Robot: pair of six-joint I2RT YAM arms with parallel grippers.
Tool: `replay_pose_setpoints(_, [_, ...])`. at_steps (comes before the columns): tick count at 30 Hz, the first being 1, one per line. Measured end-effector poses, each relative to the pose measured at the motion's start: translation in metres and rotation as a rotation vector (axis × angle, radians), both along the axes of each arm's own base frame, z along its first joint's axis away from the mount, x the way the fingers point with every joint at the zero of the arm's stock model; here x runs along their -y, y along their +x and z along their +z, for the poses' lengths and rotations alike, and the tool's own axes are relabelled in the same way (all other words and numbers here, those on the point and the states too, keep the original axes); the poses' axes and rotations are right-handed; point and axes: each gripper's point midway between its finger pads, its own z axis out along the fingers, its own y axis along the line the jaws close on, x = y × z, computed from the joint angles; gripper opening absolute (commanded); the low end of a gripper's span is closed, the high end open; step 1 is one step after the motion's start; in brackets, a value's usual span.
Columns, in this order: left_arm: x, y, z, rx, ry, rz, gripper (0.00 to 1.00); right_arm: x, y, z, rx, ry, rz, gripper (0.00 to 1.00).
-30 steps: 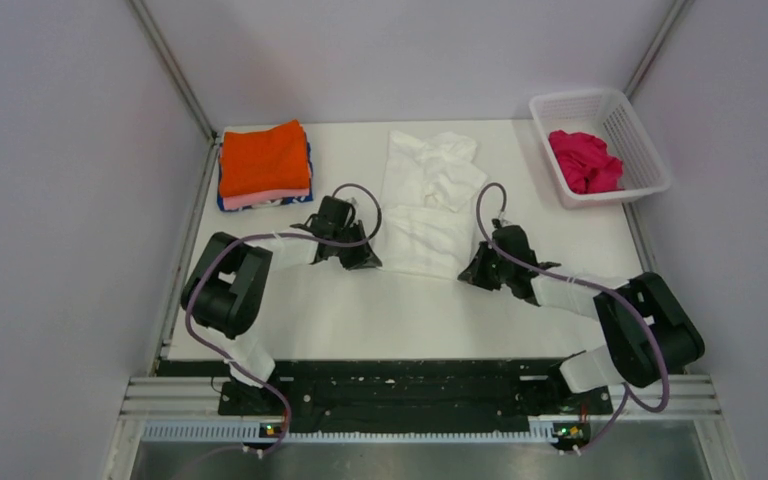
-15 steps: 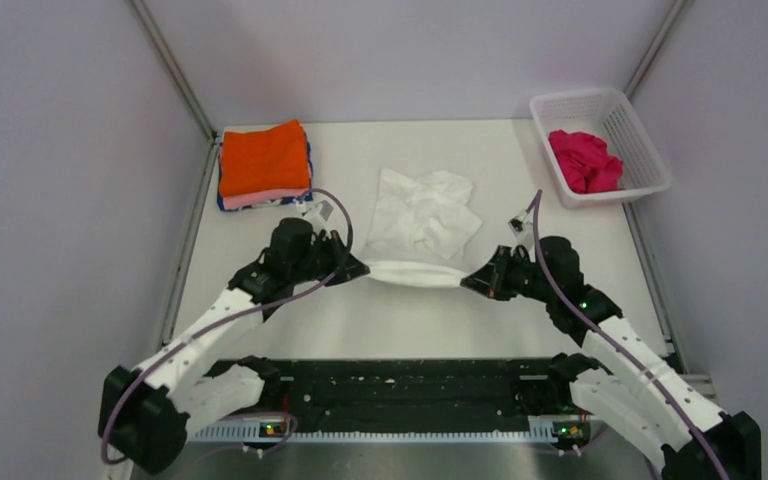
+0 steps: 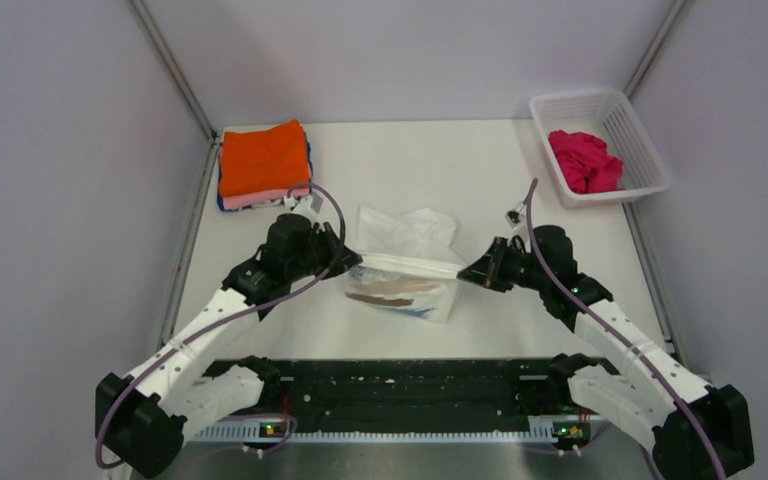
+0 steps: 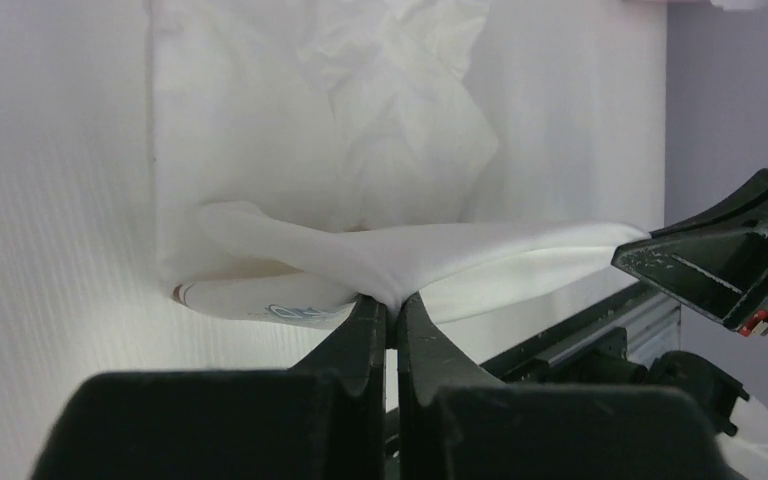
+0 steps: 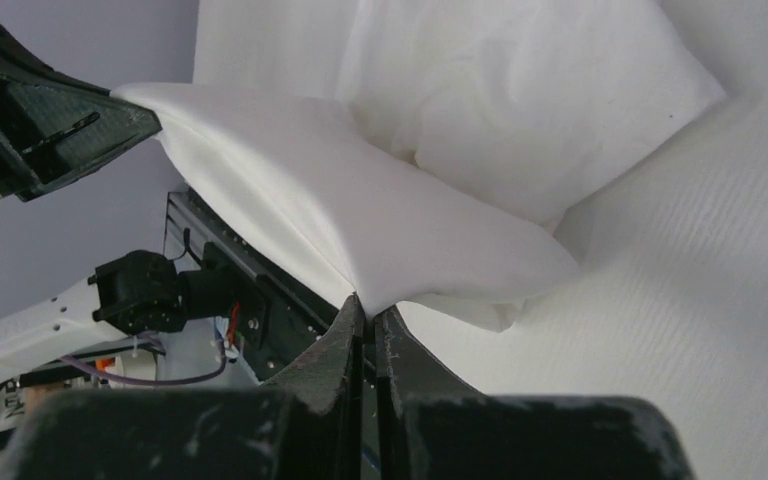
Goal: Fold and stack the t-shirts
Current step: Fold the long partially folded tshirt into a neat square
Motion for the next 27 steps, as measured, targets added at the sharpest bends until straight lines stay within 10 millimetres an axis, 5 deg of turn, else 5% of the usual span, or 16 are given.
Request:
replay_pose_setpoints(4, [-0.003, 0.022, 0.004, 0.005, 0.04, 0.061, 0.0, 0.003, 0.024, -0.008, -0.034, 0.004, -0.047, 0.0])
replay_pose_setpoints(13, [-0.017, 0.079, -0.007, -0.028, 0.101, 0.161, 0.0, -0.005, 0.086, 0.017, 0.028, 0.059, -0.077, 0.0])
replay_pose_setpoints(27, [-0.014, 0.164, -0.05, -0.156, 0.108, 0.141, 0.05, -0.002, 0.148, -0.032, -0.093, 0.032, -0.145, 0.0])
